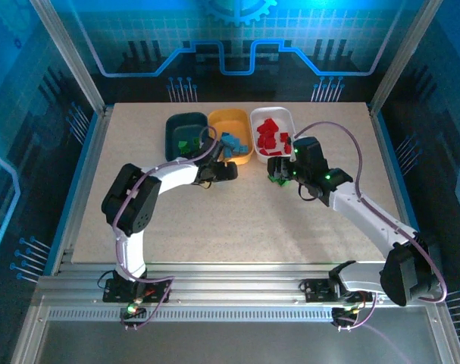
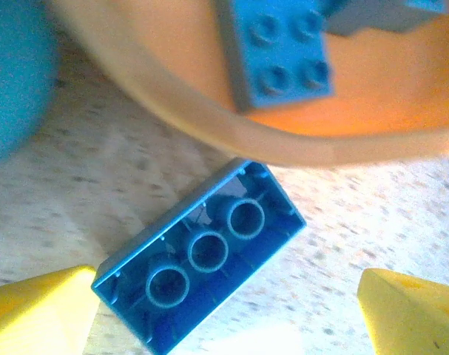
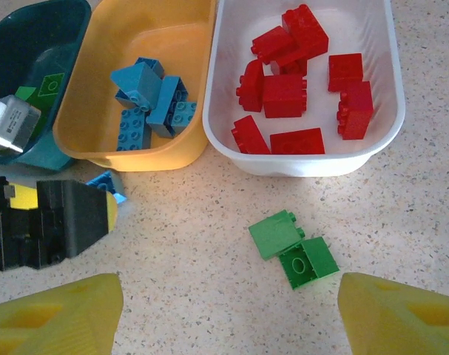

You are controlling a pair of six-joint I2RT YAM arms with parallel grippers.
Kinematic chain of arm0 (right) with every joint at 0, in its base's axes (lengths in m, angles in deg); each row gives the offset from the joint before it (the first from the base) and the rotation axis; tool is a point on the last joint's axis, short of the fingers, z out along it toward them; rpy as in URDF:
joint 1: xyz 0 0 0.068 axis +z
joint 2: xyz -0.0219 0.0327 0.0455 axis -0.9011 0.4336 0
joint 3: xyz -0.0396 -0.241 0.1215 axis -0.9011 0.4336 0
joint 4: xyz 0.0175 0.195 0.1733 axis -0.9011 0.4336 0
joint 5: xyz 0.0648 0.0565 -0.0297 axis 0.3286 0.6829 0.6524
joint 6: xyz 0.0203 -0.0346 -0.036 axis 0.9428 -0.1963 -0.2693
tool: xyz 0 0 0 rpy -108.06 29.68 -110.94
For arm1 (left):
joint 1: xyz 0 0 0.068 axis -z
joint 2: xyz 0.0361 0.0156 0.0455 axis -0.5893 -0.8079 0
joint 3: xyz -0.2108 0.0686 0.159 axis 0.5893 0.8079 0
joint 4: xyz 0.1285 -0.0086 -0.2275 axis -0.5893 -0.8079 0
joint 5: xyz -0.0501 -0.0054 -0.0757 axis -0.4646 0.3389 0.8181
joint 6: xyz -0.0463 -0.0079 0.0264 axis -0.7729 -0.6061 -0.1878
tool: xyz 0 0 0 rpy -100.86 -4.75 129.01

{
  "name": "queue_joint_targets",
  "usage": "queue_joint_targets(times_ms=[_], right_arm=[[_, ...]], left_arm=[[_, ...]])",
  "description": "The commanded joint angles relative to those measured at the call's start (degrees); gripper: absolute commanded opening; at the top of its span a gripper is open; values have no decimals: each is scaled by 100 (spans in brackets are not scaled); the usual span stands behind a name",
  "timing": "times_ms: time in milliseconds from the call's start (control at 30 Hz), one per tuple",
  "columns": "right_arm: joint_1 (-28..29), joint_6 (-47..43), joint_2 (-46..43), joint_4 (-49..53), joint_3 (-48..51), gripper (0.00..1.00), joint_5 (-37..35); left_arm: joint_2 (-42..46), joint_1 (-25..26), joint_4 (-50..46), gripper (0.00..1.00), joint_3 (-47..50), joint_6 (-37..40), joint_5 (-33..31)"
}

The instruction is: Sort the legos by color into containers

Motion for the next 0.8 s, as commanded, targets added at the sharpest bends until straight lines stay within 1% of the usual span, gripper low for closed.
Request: queue_joint_targets(times_ms=[0, 133, 233, 267, 300, 433, 533, 700, 767], right_arm=[[46, 88, -61, -220, 134, 78, 0], [47, 82, -44, -256, 170, 78, 0], [47, 66, -32, -269, 179, 78, -22], [47, 71, -28, -265, 179, 78, -30], [47, 65, -39, -265, 179, 78, -35], [47, 77, -38, -290, 221, 78, -57], [47, 97, -17, -291, 239, 78, -53], [45, 234, -163, -352, 425, 78, 19], [56, 296, -241, -390, 716, 77, 1]], left_arm=[[8, 267, 165, 90, -115, -90, 300], [201, 580, 278, 89, 104, -229, 327], [348, 685, 376, 89, 281, -161, 330], [366, 679, 341, 89, 288, -117, 228], [368, 686, 195, 89, 261, -64, -10], [54, 667, -742, 88, -361, 41, -921], [-282, 673, -1075, 85, -808, 86, -1222], [-720, 664, -1142, 82, -1263, 293, -1356], [-928, 665, -1273, 80, -1490, 366, -1348]])
